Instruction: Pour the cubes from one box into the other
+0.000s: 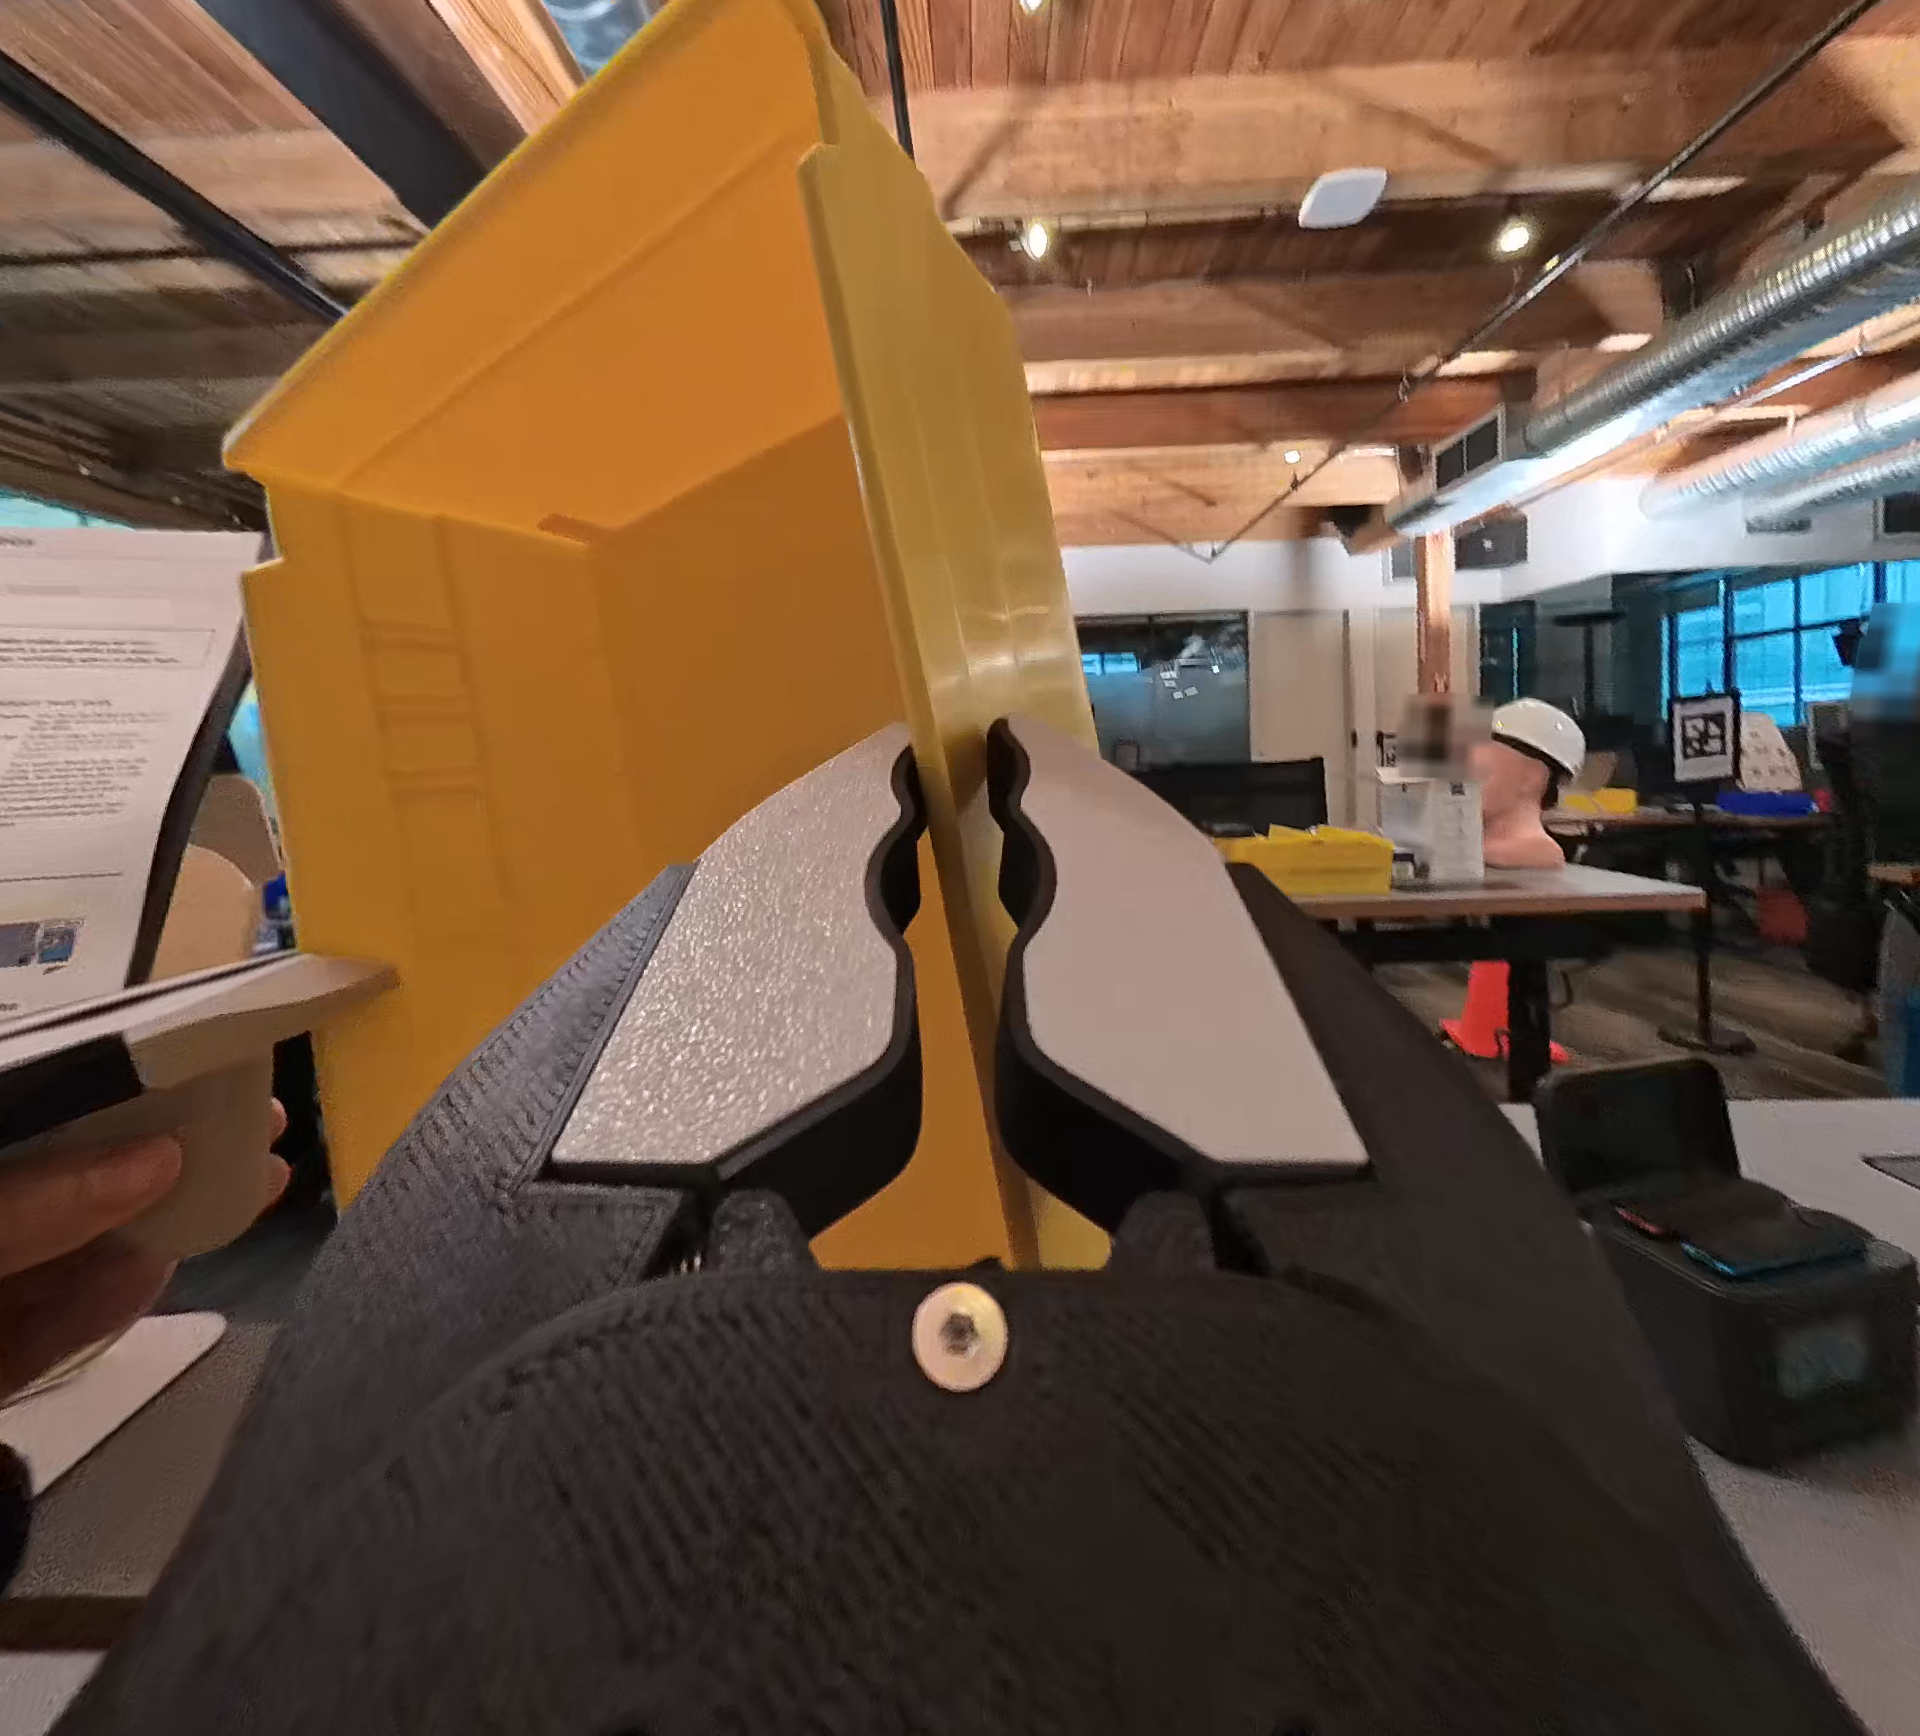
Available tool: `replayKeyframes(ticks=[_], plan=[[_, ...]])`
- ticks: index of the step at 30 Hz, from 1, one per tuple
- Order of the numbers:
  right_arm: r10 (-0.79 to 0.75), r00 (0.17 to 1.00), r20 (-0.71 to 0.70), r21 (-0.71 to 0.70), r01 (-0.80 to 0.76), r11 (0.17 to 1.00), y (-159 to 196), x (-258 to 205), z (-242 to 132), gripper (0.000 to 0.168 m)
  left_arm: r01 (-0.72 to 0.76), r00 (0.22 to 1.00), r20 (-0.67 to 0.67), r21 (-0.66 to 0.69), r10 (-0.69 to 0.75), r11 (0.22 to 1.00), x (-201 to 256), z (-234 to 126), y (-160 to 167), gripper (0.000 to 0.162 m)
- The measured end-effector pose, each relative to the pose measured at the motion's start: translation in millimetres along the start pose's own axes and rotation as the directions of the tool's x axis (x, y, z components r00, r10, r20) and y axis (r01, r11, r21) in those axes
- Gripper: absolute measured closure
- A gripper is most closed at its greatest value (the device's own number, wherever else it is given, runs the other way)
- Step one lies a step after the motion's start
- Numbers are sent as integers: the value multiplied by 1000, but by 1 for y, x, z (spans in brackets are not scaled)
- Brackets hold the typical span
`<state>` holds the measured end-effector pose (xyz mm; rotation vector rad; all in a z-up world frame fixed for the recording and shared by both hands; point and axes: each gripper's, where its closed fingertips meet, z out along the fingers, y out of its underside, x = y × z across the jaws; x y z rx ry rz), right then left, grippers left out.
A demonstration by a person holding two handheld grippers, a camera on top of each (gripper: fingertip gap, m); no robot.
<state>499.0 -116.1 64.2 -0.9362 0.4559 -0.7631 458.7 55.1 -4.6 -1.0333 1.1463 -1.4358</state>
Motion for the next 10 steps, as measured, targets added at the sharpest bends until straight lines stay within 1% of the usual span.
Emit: replayKeyframes(ticks=[2, 5, 7, 10], plan=[[-23, 1000, -14, -57, 22, 998, -6, -5, -3, 158, -6, 1000, -7, -32, 6, 999, 1, -8, -10, 156], [-106, 994, 1, -182, 104, 978, -14, -25, -13, 158, -58, 998, 29, -102, 62, 993, -5, -28, -28, 157], [-104, 995, 9, -225, 104, 969, -22, -46, -23, 158, -51, 996, 59, -163, 62, 985, -8, -51, -42, 158], [-125, 992, 16, -329, 123, 936, -25, -80, -43, 160, -72, 991, 86, -263, 98, 962, -13, -99, -57, 158]])
